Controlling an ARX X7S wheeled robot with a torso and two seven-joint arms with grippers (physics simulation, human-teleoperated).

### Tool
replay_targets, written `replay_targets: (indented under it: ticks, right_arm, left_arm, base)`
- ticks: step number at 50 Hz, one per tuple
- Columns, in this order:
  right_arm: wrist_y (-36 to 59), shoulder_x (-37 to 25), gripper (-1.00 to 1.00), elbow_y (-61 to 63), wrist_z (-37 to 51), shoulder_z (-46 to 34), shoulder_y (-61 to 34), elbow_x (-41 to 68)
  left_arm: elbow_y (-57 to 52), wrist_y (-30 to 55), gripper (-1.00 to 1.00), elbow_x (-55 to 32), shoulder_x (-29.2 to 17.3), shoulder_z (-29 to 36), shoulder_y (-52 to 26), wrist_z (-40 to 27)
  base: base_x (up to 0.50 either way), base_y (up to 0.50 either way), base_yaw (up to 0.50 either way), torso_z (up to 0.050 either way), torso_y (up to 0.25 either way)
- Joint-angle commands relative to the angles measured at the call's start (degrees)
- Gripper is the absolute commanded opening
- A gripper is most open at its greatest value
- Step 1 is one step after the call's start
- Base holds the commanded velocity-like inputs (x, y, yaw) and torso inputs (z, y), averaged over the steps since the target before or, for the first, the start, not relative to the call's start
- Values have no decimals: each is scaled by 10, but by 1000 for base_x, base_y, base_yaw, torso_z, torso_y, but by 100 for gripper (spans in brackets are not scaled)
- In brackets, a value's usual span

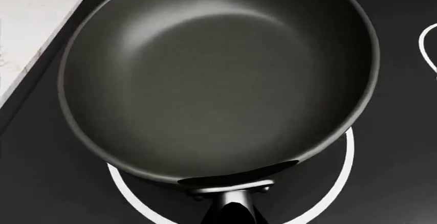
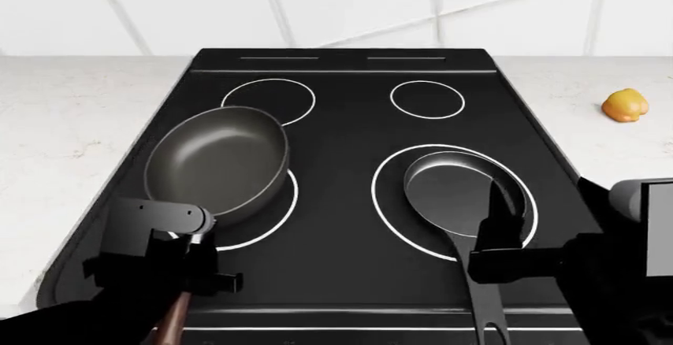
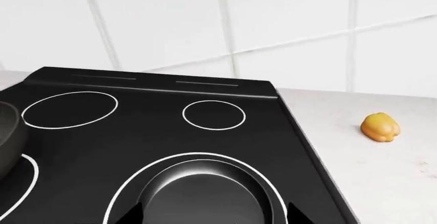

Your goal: Place both pans onto different burners. Then place the bell pepper and the fish on different pans.

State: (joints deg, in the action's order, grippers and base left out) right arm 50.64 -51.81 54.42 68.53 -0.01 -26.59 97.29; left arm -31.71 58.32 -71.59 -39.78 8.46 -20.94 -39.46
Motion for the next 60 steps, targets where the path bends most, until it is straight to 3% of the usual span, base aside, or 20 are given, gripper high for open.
replay_targets:
  ticks: [1,23,24,39,50,60]
  right_arm:
    - [0,3,100,0,-4,-1,5,-6]
    - [-8,5,100,-3,-33,16,35,-29]
    - [-8,5,100,-3,-33,17,35,-29]
    - [-8,7,100,-5,-31,10,25,-27]
    - [-10,7,100,-3,-32,10,28,-29]
    - [-11,5,100,-3,-30,11,25,-27]
  left_arm:
    - [9,-17,-100,19,2,2,6,-60]
    - [12,-24,-100,24,9,12,16,-57]
    - [11,-23,100,21,9,12,15,-58]
    - [-17,-10,100,-16,-11,-12,-13,-86]
    - [-89,19,100,-171,-54,-59,-135,-192]
    - [-95,24,100,-222,-74,-60,-198,-228]
  base:
    - [0,0,0,0,0]
    - [0,0,0,0,0]
    - [0,0,0,0,0]
    - [0,0,0,0,0]
    - [0,0,0,0,0]
    - [0,0,0,0,0]
